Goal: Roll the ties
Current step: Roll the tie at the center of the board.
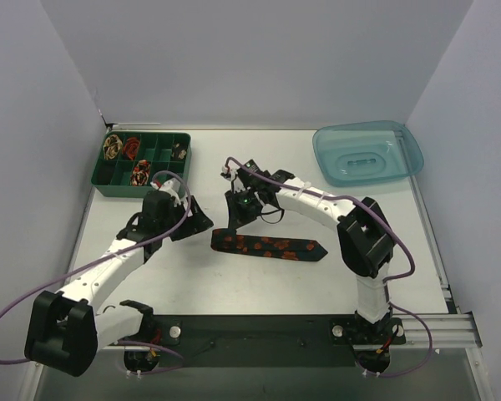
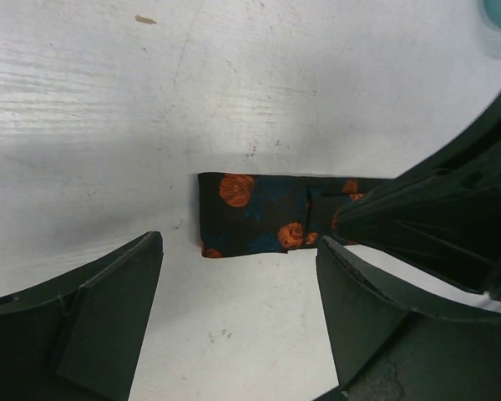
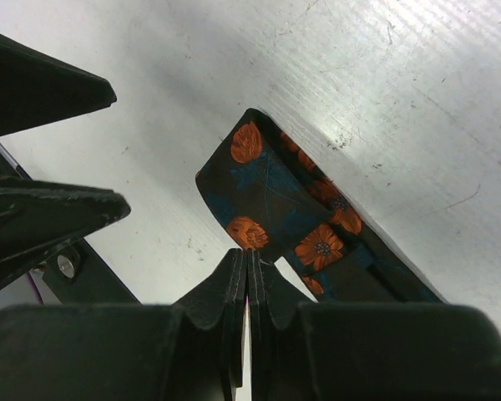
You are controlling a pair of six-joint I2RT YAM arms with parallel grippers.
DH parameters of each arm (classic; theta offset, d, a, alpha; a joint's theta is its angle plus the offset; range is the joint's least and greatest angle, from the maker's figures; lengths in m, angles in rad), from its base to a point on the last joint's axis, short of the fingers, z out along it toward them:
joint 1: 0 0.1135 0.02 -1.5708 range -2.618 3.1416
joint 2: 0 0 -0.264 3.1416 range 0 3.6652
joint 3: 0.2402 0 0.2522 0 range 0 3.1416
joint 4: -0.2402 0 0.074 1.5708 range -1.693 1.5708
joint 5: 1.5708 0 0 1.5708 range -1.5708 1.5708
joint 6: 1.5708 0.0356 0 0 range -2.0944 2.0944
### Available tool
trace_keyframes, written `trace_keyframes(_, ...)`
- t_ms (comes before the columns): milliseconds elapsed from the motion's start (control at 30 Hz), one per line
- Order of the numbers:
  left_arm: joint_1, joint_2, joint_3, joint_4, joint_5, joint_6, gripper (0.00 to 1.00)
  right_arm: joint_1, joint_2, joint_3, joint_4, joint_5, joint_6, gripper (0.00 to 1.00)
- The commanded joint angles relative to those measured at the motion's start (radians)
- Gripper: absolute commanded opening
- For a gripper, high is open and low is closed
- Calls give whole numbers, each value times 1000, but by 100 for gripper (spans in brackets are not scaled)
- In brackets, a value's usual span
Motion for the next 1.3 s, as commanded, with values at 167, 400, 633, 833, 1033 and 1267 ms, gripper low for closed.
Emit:
trace_keyframes(167, 77, 86, -90, 284, 276, -75, 84, 37, 78, 22, 8, -12, 13, 4)
trace_keyframes(400, 82, 164, -141, 370, 296, -94, 84, 40, 95, -40, 31, 2, 16, 3)
trace_keyframes(633, 82, 236, -190, 459, 316, -83, 84, 37, 95, -87, 43, 27, 13, 3)
trace_keyframes(833, 80, 338, -234, 639, 366, -120, 82, 29, 98, -100, 49, 25, 15, 3)
trace_keyframes(1033, 73, 407, -266, 823, 409, -157, 75, 20, 98, -90, 51, 4, 21, 3)
trace_keyframes(1267, 53, 490, -285, 1010, 434, -215, 57, 0, 96, -91, 66, -22, 32, 3)
